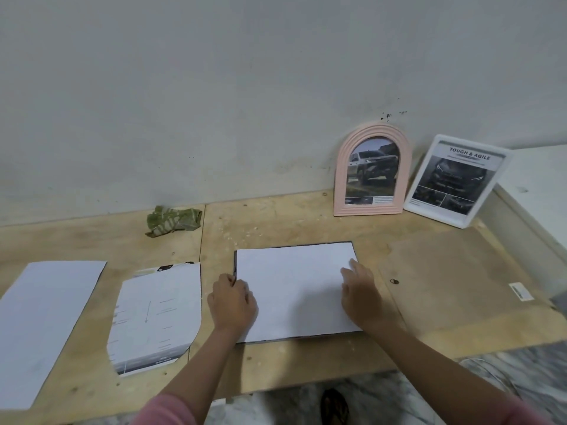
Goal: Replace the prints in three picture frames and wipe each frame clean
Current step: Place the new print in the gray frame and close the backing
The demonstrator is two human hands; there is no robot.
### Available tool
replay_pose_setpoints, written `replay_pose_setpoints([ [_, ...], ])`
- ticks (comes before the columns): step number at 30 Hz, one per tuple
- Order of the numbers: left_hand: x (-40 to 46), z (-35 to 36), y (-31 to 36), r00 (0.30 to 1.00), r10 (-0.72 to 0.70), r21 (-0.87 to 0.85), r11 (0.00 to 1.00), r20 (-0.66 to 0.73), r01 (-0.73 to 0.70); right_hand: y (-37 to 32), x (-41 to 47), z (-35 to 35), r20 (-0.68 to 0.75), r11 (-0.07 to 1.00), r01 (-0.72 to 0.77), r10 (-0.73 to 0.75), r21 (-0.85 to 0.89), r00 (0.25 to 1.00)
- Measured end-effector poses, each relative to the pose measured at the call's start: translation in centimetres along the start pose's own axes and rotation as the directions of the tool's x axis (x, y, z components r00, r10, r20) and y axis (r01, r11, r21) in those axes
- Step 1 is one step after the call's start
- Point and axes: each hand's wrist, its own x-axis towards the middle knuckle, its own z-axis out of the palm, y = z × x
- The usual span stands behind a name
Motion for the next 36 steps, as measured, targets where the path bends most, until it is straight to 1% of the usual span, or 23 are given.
replay_pose_setpoints([
  [2,-0.2,0.6,0.1,0.998,0.064,0.024,0.998,0.012,-0.065,-0.7,0.0,0.7,0.083,0.993,0.115,-0.112,-0.028,0.990],
  [3,-0.3,1.0,0.2,0.995,0.095,0.024,0.995,0.035,-0.096,-1.0,0.0,1.0,0.132,0.986,0.151,-0.141,-0.076,0.981],
  [5,-0.4,1.5,0.4,0.979,0.172,0.035,0.984,0.108,-0.176,-1.8,-0.2,1.4,0.213,0.966,0.172,-0.130,-0.192,0.968],
  [7,-0.3,1.8,0.4,0.951,0.230,0.044,0.969,0.208,-0.244,-1.9,-0.3,1.9,0.253,0.966,0.128,-0.068,-0.227,0.965],
  [9,0.0,2.0,0.3,0.926,0.248,0.078,0.957,0.285,-0.280,-1.7,-0.1,2.3,0.248,0.961,0.097,-0.031,-0.259,0.968],
  [11,0.3,2.2,0.1,0.917,0.237,0.118,0.951,0.320,-0.287,-1.5,0.0,2.2,0.235,0.956,0.091,-0.024,-0.278,0.972],
  [13,0.3,2.3,-0.1,0.918,0.228,0.139,0.948,0.324,-0.285,-0.9,0.1,2.4,0.246,0.953,0.097,-0.025,-0.285,0.969],
  [16,0.1,2.4,-0.2,0.915,0.223,0.157,0.945,0.337,-0.287,-0.5,-0.1,2.6,0.219,0.960,0.091,-0.032,-0.265,0.975],
  [19,0.1,2.2,-0.2,0.923,0.223,0.153,0.947,0.314,-0.281,-0.6,-0.1,2.6,0.223,0.965,0.080,-0.024,-0.248,0.975],
  [22,0.6,2.1,-0.2,0.933,0.218,0.143,0.953,0.286,-0.266,-0.7,0.4,2.3,0.194,0.976,0.049,-0.007,-0.211,0.981],
  [27,2.2,1.3,0.0,0.933,0.200,0.156,0.954,0.299,-0.255,-0.8,1.8,2.1,0.161,0.978,0.017,0.017,-0.209,0.987],
  [31,2.9,1.7,-0.3,0.922,0.179,0.168,0.954,0.344,-0.248,-0.2,2.1,2.4,0.165,0.973,0.032,0.006,-0.227,0.986],
  [36,3.0,1.8,-0.6,0.922,0.186,0.155,0.956,0.339,-0.250,0.1,2.4,2.3,0.154,0.972,0.033,0.003,-0.232,0.988],
])
